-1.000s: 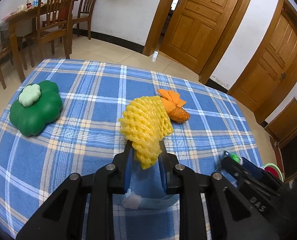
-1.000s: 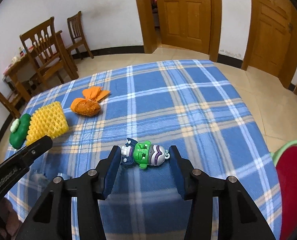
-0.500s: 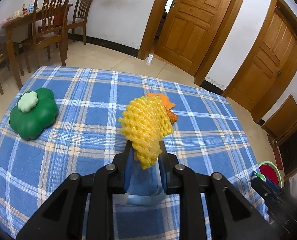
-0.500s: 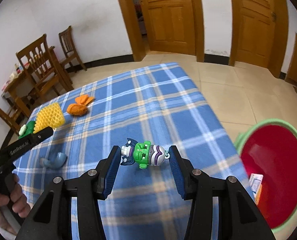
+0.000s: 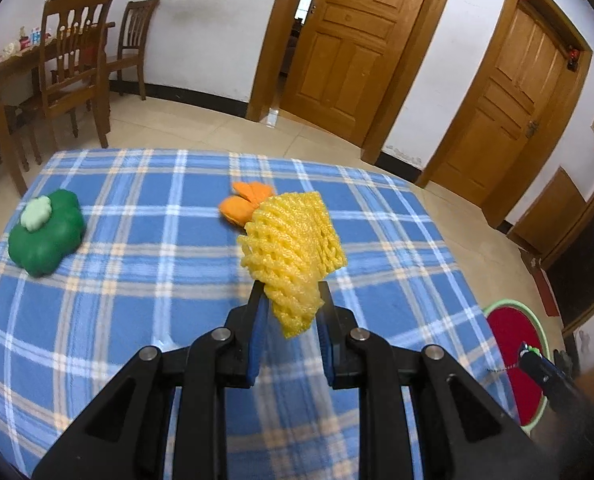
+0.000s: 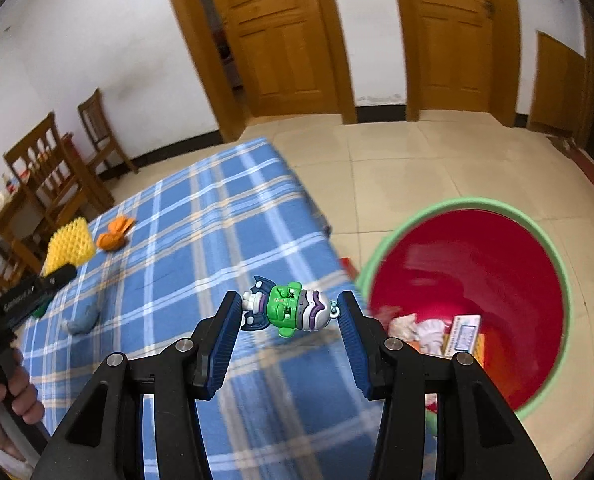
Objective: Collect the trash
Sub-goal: 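Carry the green toy to the red basin with the right gripper while the left carries the foam net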
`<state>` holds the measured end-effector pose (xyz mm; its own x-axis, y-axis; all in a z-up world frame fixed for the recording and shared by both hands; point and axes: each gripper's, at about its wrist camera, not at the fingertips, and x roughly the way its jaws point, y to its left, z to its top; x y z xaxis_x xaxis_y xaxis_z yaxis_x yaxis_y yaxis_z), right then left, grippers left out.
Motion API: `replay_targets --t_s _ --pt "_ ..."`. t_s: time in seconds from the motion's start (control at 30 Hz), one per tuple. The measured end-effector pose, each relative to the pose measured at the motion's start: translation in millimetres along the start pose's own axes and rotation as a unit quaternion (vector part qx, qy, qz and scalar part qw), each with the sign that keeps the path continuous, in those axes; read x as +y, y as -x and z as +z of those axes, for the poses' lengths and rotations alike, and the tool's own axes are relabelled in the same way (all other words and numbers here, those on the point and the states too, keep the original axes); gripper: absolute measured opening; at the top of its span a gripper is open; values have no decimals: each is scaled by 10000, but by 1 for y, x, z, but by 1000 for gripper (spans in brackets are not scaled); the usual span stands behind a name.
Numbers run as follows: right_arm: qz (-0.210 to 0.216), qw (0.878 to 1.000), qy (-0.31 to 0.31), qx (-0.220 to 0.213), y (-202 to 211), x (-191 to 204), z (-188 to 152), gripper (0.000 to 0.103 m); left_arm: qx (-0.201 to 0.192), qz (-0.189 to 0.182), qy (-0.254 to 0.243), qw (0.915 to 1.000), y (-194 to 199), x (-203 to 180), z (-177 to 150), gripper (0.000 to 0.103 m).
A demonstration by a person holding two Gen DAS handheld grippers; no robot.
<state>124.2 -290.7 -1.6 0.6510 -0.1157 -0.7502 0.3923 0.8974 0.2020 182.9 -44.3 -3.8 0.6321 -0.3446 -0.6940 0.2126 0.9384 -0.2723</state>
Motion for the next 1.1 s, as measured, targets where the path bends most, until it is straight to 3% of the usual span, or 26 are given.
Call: replay_targets --t_s 1.1 --pt "-202 9933 -1078 -371 50 -108 -23 50 412 -680 -637 9948 14 -100 -35 23"
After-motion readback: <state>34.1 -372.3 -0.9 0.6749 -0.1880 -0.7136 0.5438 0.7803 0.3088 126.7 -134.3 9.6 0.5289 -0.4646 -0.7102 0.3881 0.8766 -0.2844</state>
